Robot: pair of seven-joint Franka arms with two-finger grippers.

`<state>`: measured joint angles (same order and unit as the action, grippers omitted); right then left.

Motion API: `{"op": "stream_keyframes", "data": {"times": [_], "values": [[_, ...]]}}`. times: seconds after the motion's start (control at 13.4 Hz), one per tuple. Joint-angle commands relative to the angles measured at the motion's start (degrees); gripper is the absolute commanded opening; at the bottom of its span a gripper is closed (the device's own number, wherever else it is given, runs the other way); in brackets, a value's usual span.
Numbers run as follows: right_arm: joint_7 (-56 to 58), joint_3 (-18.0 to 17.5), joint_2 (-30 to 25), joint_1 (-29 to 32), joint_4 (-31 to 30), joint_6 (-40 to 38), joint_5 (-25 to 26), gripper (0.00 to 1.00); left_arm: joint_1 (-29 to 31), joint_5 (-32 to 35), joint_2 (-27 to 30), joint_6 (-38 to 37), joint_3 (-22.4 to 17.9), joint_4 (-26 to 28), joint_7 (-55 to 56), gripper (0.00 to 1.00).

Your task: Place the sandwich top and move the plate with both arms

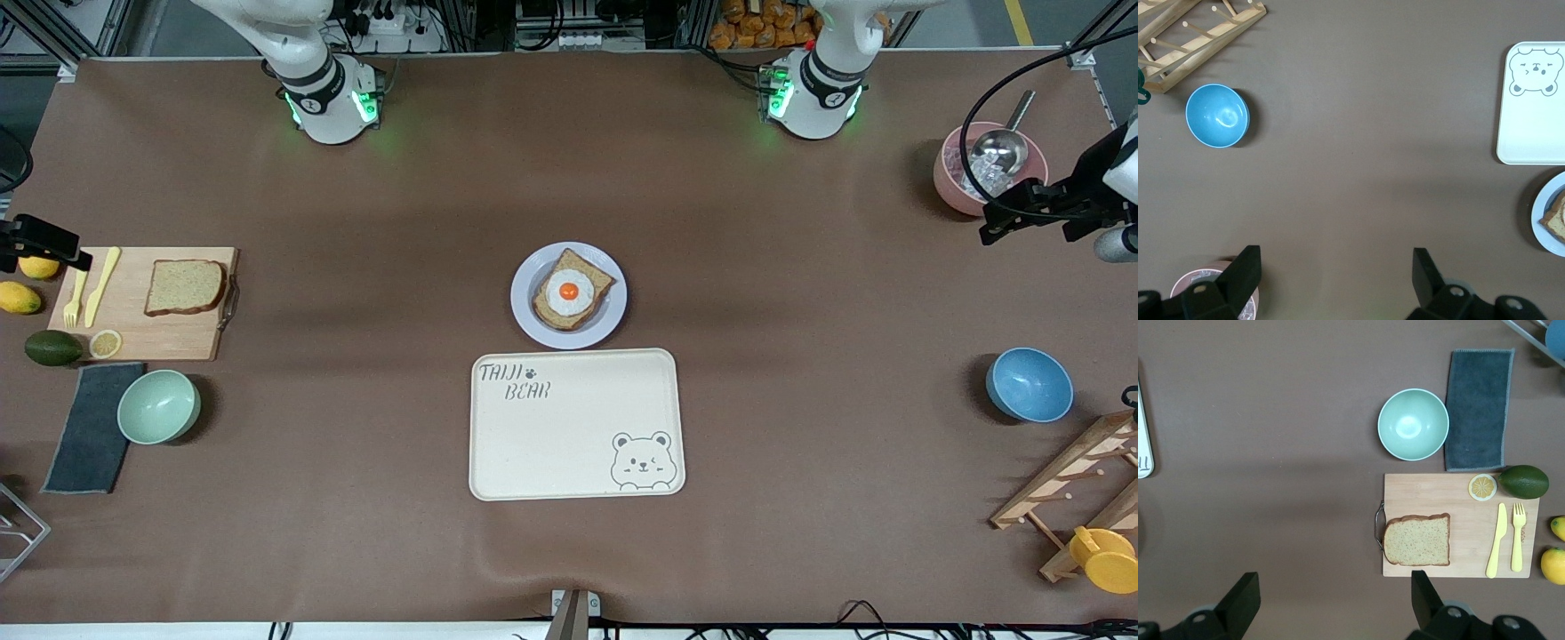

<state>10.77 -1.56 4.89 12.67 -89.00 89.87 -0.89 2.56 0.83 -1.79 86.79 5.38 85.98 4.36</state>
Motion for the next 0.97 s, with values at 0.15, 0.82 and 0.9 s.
{"op": "stream_keyframes", "data": {"times": [0.15,0.82,0.9], "values": [[5.65,-0.73,-0.58,3.67,-3.89,2.32,-0.34,1.0,0.16,0.23,0.03,-0.48,0.33,0.06,1.09,1.0],[14.89,-0.73,-0.4,9.83,-12.6,9.62,-2.45,1.0,-0.01,-0.65,-0.5,-0.31,0.33,0.24,1.17,1.0],[16.29,-0.73,-0.32,10.7,-13.82,10.32,-3.15,1.0,-0.01,-0.65,-0.58,-0.31,0.33,0.24,1.18,1.0]]}}
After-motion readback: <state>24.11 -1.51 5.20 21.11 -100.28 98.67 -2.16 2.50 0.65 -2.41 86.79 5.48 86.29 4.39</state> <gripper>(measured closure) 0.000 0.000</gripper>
